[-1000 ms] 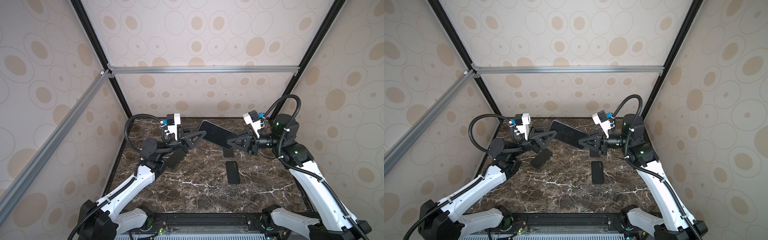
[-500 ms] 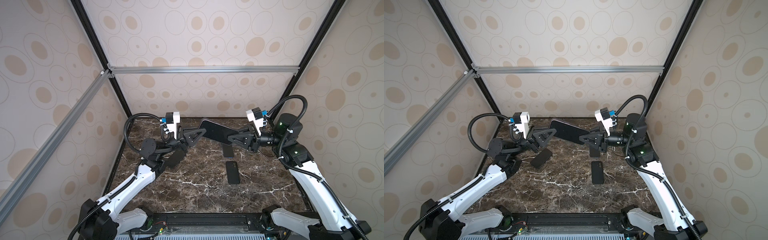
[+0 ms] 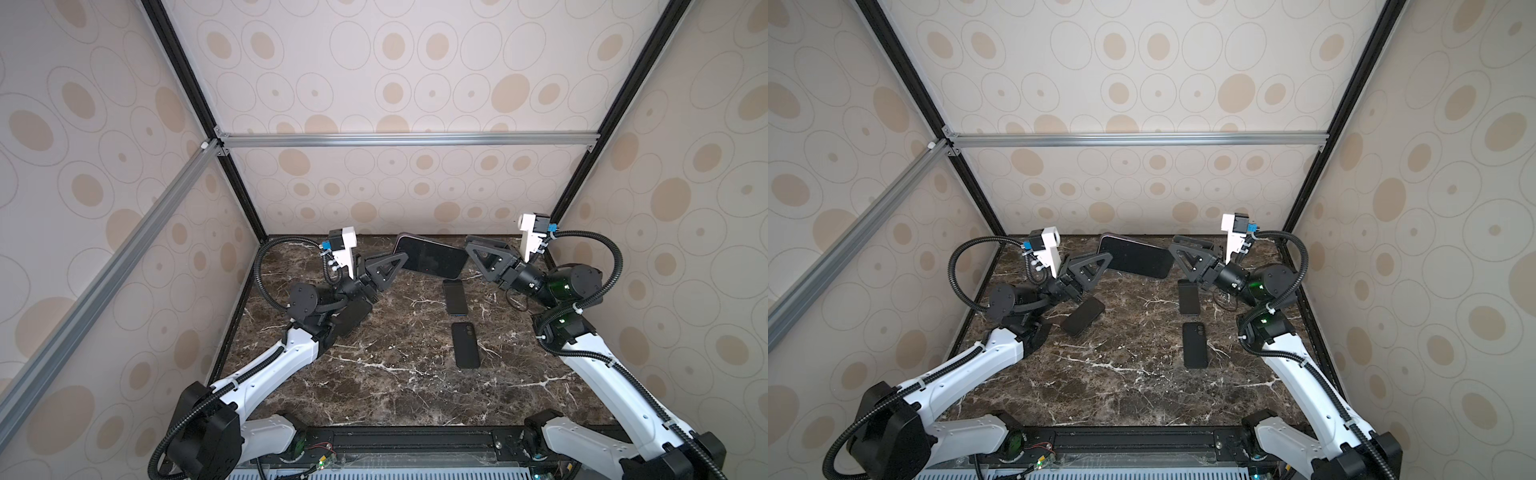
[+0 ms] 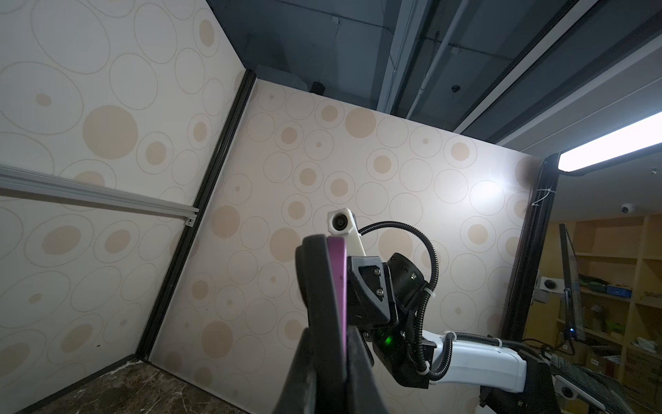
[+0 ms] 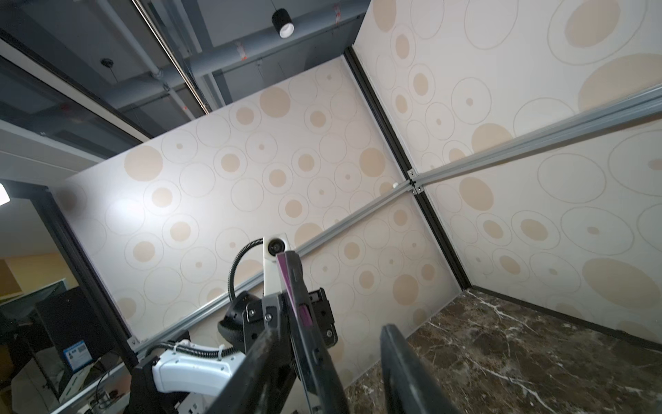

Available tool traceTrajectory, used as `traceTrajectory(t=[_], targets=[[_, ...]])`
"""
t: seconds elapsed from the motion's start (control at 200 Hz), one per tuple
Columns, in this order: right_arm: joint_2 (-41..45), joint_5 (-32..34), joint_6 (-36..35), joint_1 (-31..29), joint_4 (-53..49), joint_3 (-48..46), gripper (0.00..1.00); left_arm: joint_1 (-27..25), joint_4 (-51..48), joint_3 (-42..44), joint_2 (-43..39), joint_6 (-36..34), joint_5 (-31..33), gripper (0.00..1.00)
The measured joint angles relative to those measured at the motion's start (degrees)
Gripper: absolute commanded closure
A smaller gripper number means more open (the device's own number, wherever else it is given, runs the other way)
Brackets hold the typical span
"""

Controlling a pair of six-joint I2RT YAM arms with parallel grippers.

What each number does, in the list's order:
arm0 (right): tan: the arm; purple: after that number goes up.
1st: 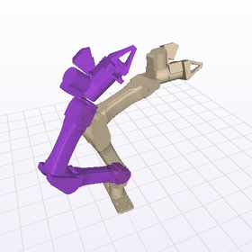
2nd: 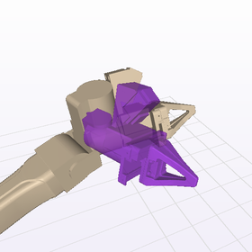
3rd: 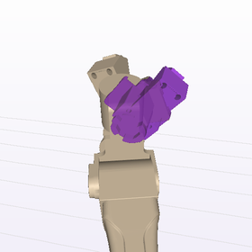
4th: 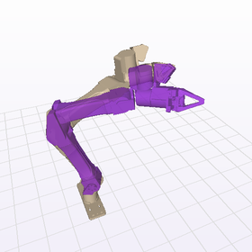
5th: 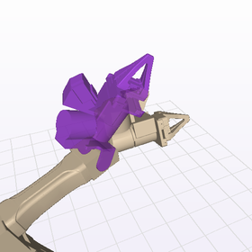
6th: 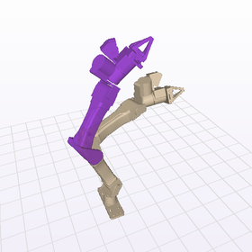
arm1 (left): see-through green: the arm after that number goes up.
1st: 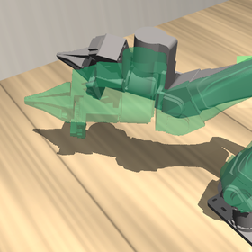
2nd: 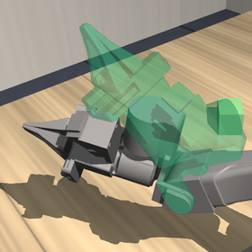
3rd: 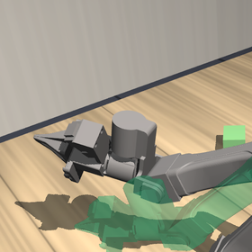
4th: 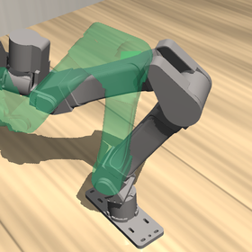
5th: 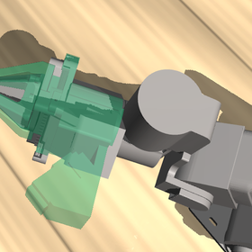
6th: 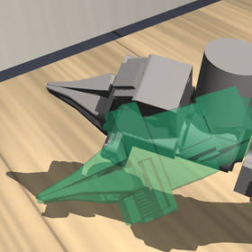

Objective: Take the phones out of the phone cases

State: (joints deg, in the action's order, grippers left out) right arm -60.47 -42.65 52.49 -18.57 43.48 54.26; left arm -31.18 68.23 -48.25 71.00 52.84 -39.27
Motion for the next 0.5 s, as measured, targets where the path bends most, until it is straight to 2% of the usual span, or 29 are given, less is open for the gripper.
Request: traceTrajectory(t=[0.21,0.5], targets=[[-2.4,0.0,5.6,-0.8,7.2,1.7,0.52,0.0,2.9,0.0,0.7,2.0,-0.2,1.0],[-4.5,0.0,6.9,-3.5,8.8,2.1,0.55,0.0,7.5,0.0,1.6,4.9,-0.2,1.0]])
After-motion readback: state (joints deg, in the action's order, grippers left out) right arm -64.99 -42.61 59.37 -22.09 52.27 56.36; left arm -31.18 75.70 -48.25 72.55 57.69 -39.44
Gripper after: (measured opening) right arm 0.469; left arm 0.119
